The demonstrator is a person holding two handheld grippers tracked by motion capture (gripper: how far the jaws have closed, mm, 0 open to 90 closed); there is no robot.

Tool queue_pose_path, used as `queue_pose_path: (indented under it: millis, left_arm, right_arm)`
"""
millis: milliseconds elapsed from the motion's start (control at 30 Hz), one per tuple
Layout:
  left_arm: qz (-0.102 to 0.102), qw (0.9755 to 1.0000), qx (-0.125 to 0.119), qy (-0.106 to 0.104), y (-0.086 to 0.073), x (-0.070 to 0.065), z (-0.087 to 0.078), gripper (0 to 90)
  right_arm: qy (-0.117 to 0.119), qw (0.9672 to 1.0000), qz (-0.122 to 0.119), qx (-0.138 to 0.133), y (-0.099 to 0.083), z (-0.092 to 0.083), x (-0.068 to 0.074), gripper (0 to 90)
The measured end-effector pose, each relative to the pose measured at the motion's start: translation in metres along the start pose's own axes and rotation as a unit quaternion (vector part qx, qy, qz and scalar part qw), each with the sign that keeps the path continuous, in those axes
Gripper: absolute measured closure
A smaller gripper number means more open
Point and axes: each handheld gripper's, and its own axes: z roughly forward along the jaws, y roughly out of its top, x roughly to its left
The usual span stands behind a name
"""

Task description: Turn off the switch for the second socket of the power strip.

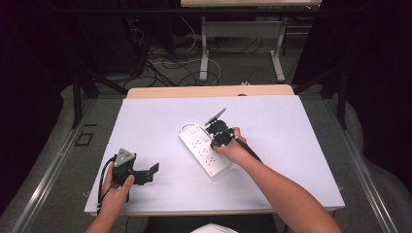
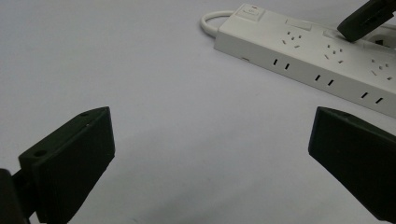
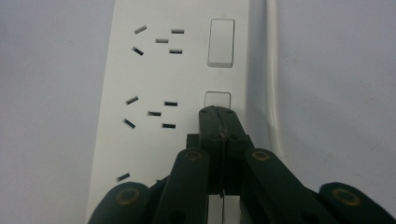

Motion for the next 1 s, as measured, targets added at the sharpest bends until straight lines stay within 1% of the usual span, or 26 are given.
queue_pose_path:
  millis: [33,67,167,333,400,467,667,700,767,800,867,900,933,967,1000]
  left_arm:
    - [0.000,1.0000,0.000,0.000,0.0000,0.0002,-0.0001,0.4]
    - [0.000,1.0000,0.001,0.000,-0.0001,0.0003,-0.0003,0.4]
    - [-0.001,1.0000,0.001,0.000,-0.0002,0.0005,-0.0005,0.4]
    - [-0.001,1.0000,0.001,0.000,-0.0001,0.0006,-0.0002,0.4]
    - [0.000,1.0000,0.001,0.000,-0.0001,0.0006,0.0001,0.4]
    - [0.000,1.0000,0.001,0.002,-0.0003,0.0008,0.0005,0.4]
    - [-0.005,1.0000,0.001,0.003,-0.0009,0.0010,-0.0002,0.4]
    - [-0.004,1.0000,0.001,0.004,-0.0010,0.0010,-0.0002,0.4]
    - [-0.002,1.0000,0.001,0.004,-0.0012,0.0014,-0.0006,0.4]
    - [-0.005,1.0000,0.001,0.004,-0.0013,0.0012,-0.0007,0.4]
    - [-0.005,1.0000,0.000,0.005,-0.0012,0.0013,-0.0009,0.4]
    - [-0.005,1.0000,0.000,0.005,-0.0013,0.0014,-0.0009,0.4]
    - [-0.004,1.0000,0.002,0.004,-0.0016,0.0014,-0.0008,0.4]
    - [-0.003,1.0000,0.001,0.004,-0.0016,0.0015,-0.0007,0.4]
    - [-0.004,1.0000,0.002,0.005,-0.0016,0.0015,-0.0009,0.4]
  right_arm:
    - [0.002,1.0000,0.001,-0.009,-0.0005,0.0012,-0.0002,90.0]
    - [0.002,1.0000,0.002,-0.002,0.0000,0.0003,-0.0004,90.0]
    - [0.002,1.0000,0.002,0.002,0.0002,-0.0002,-0.0005,90.0]
    - [0.002,1.0000,0.001,-0.002,0.0002,0.0004,-0.0003,90.0]
    - [0.000,1.0000,0.000,0.007,0.0001,-0.0007,-0.0011,89.9]
    - [0.003,0.9999,0.001,0.013,0.0002,-0.0015,-0.0014,88.4]
    - [0.004,0.9999,-0.001,0.012,0.0001,-0.0019,-0.0014,83.5]
    - [0.006,1.0000,-0.002,0.006,-0.0002,-0.0015,-0.0014,80.9]
    - [0.005,1.0000,0.001,0.006,-0.0004,-0.0020,-0.0010,79.5]
    - [0.008,1.0000,0.001,0.000,-0.0002,-0.0032,-0.0014,76.8]
    - [0.009,1.0000,0.002,-0.001,-0.0001,-0.0039,-0.0017,75.5]
    - [0.006,0.9998,0.001,0.020,0.0013,-0.0078,-0.0023,73.7]
    - [0.009,0.9999,0.007,0.005,0.0006,-0.0072,-0.0028,70.1]
    - [0.009,0.9999,0.007,0.005,0.0006,-0.0072,-0.0028,70.1]
    - [0.013,0.9998,0.008,-0.015,-0.0004,-0.0051,-0.0039,68.6]
